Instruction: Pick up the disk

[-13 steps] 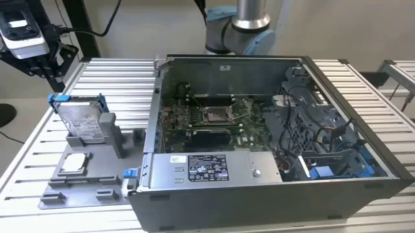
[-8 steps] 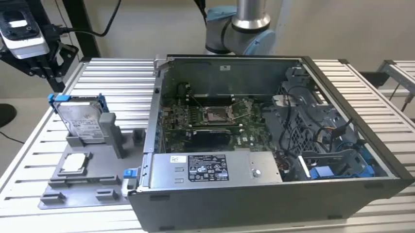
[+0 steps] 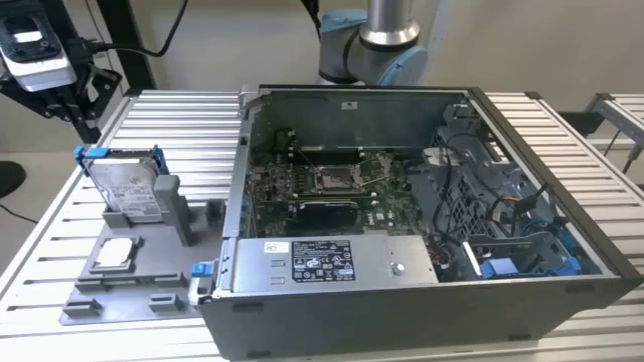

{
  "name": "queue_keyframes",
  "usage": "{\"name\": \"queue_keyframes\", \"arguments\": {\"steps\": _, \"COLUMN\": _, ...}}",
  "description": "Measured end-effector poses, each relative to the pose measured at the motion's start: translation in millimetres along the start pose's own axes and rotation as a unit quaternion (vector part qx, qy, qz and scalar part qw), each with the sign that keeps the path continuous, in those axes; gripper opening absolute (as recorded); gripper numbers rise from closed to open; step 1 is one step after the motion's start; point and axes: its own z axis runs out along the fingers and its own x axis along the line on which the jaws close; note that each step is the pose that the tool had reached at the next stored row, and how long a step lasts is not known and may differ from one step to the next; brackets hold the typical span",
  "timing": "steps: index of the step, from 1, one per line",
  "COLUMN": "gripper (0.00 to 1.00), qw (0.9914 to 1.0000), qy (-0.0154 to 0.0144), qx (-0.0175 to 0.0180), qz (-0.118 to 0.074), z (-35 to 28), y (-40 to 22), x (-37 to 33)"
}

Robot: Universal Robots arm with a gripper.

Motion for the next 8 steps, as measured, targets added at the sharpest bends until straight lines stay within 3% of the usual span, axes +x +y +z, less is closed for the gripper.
{"name": "queue_keyframes", "arguments": {"steps": 5, "gripper": 0.00, "qw": 1.00000, "qy": -0.0001, "qx": 0.0000, "qz": 0.000, "z": 0.2, "y": 2.4, "x": 6.3}}
{"name": "queue_keyframes", "arguments": {"steps": 8, "gripper": 0.00, "qw": 1.00000, "qy": -0.0001, "qx": 0.0000, "qz": 0.000, "z": 0.7, "y": 8.0, "x": 9.2}}
